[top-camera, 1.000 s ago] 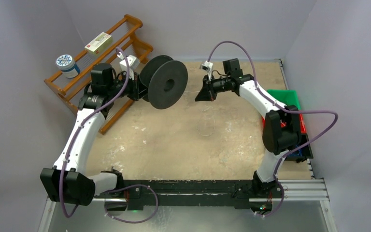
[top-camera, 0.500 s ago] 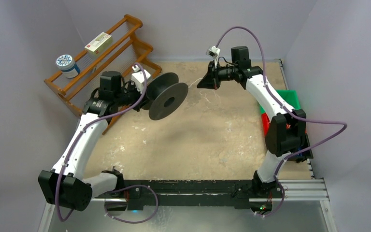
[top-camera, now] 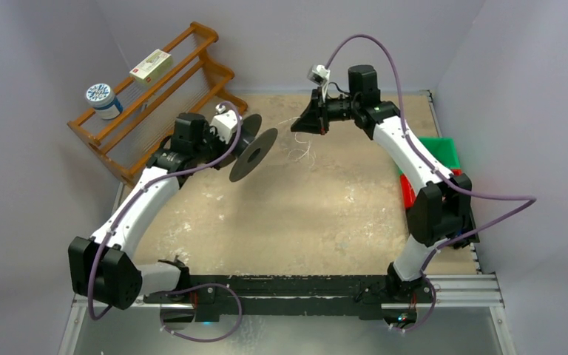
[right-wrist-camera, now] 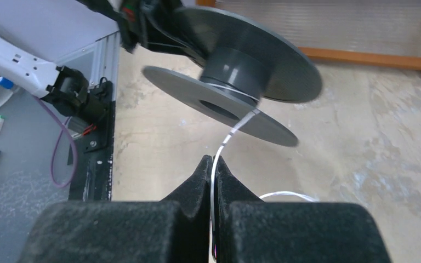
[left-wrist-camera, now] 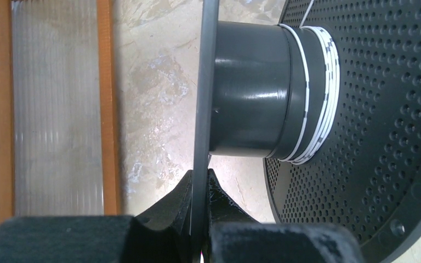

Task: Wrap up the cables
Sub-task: Wrap the cable around the cable reel.

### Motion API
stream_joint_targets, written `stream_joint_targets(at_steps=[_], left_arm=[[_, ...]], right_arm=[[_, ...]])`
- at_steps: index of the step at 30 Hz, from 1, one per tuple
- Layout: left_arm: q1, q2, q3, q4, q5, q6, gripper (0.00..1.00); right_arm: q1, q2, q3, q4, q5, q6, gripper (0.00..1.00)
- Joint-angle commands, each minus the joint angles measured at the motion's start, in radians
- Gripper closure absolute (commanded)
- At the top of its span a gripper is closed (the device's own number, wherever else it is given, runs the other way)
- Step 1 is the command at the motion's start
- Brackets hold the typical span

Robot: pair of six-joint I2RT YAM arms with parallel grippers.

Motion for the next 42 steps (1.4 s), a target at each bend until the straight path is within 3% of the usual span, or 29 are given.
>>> stream_joint_targets(at_steps=[1, 5, 12, 30, 36, 42], left_arm=[[-0.034, 0.029, 0.000, 0.133, -0.145, -0.067, 1.00], [-0.046, 0.064, 0.011, 0.174, -0.271, -0.158, 1.00], [-0.046, 0.120, 0.075, 0.190, -0.313, -0.334, 1.00], [0.015, 0.071, 0.178, 0.296, -0.150, -0.687, 1.00], [0.059, 0.068, 0.194, 0.272, -0.278, -0.775, 1.00], [0.152, 0.055, 0.170, 0.319, -0.115, -0.899, 1.00]], right_arm=[[0.050, -0.056, 0.031, 0.052, -0.071, 0.010, 1.00], [0.102, -0.063, 0.014, 0.054, -0.072, -0.017, 1.00], [0.176, -0.055, -0.002, -0.044, 0.021, -0.140, 1.00], [0.248, -0.035, -0.138, -0.157, 0.051, -0.302, 1.00], [0.258, -0.012, -0.157, -0.215, 0.059, -0.354, 1.00], [0.257, 0.025, -0.155, -0.237, 0.102, -0.336, 1.00]])
